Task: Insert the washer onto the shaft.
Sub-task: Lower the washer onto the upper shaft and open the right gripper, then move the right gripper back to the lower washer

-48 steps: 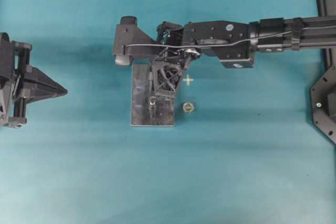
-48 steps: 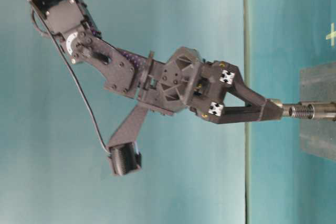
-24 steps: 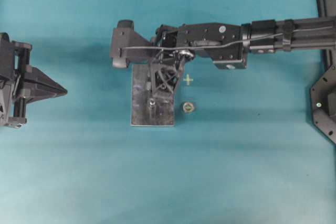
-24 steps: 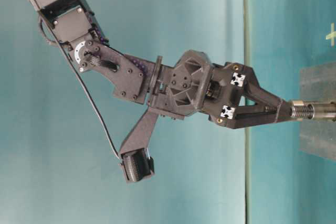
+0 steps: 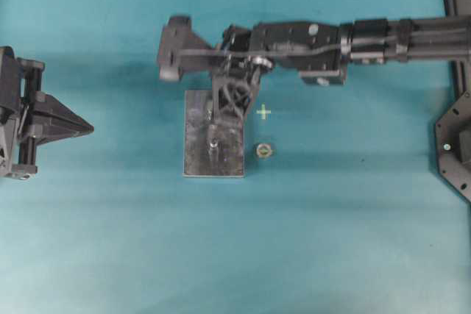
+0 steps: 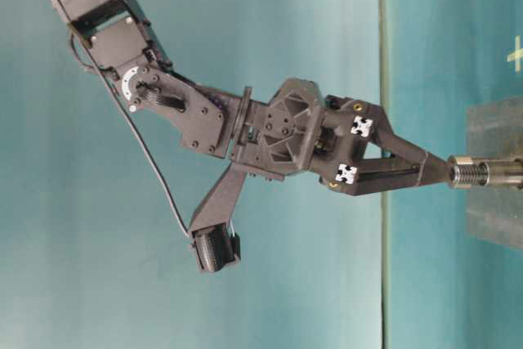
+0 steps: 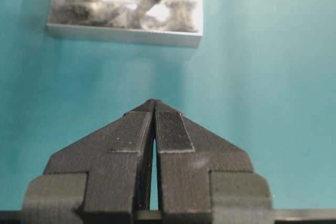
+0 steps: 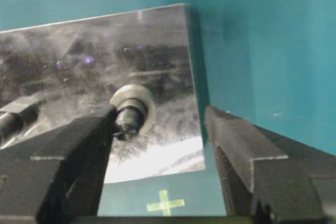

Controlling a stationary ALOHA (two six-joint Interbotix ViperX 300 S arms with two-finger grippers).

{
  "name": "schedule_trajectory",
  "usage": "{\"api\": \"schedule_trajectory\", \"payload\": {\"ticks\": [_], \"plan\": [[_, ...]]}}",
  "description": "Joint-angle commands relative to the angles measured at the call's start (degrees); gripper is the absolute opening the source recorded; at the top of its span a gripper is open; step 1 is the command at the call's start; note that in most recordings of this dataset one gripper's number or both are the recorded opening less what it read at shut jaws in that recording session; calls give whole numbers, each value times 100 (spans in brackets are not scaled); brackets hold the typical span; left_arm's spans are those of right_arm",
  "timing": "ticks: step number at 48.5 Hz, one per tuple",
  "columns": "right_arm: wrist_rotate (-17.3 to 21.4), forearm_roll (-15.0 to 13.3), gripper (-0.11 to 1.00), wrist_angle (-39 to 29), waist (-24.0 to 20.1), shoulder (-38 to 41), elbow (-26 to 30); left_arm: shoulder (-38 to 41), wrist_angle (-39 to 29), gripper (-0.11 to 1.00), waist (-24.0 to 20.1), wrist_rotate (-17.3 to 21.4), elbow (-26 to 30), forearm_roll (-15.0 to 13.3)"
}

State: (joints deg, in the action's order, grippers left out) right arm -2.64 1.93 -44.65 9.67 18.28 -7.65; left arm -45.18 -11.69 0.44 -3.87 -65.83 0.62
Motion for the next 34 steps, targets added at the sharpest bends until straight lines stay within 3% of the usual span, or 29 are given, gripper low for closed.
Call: {"api": "schedule_trajectory", "payload": {"ticks": [1, 18, 34], "plan": [[-35, 26, 68, 0, -105, -62, 114, 18, 35, 0, 0, 0, 141, 9], [44, 211, 68, -255, -299, -562, -264, 18, 26, 0, 0, 0, 123, 9], [229, 448, 68, 9, -360, -1327, -1582, 18, 35, 0, 0, 0, 79, 9]]}}
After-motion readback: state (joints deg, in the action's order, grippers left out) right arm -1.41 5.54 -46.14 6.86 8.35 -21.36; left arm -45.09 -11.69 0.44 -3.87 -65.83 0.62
